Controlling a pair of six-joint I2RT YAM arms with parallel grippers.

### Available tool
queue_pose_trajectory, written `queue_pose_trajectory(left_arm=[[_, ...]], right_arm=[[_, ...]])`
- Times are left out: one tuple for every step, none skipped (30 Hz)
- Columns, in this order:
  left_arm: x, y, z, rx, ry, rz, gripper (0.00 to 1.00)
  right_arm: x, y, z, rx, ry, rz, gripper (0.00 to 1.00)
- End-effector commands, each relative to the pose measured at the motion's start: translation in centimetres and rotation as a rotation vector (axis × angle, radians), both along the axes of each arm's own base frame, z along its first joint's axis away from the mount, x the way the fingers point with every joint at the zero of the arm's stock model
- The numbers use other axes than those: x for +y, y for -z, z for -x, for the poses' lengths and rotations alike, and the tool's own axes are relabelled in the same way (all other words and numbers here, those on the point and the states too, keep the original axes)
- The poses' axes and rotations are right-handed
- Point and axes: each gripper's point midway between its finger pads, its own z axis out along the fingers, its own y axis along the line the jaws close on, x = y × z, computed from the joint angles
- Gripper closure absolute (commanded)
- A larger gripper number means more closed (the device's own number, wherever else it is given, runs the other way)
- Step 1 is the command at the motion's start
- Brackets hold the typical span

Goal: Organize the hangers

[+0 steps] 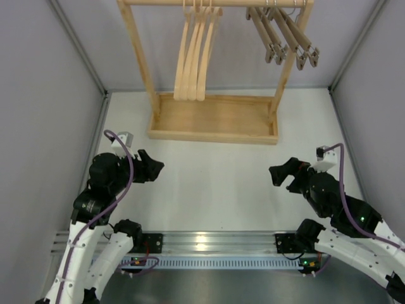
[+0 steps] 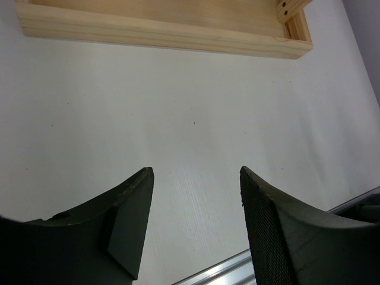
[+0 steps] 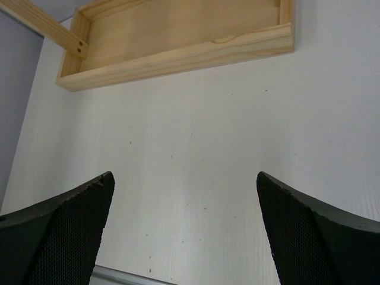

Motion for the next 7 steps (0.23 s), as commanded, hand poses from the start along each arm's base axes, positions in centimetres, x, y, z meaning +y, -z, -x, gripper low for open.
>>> queue_pose_trajectory(left_arm=[[0.19,-1.09,-0.42,-0.049,-0.006,-0.007,0.36],[0.2,-1.09,-0.37,-0.052,-0.006,-0.006,0.35],[0.19,-1.09,-0.37,-0.053,-0.007,-0.004,0.35],[0.2,-1.09,-0.32,-0.054,-0.007,-0.002,0.35],[0.22,-1.09,-0.34,-0.055,-0.008,-0.004,0.35],[0.22,-1.02,-0.34,-0.053,-0.008,-0.005,0.35],[0.23,-1.05,-0.28,-0.054,-0.009,-0.003,0.35]], right_arm=[[0.43,-1.3,-0.61,-0.048,0.016,-0.054,0.01],[0.46,-1.24,-0.6,-0.046,0.014,-0.053,0.01],[0.48,-1.23,-0.59,-0.046,0.013,-0.052,0.01],[0.47,-1.19,-0.58,-0.046,0.013,-0.052,0.0],[0.45,-1.09,-0.57,-0.046,0.012,-0.049,0.0],[0.5,-1.11,-0.6,-0.048,0.012,-0.053,0.01],[0.46,-1.24,-0.59,-0.056,0.011,-0.058,0.01]])
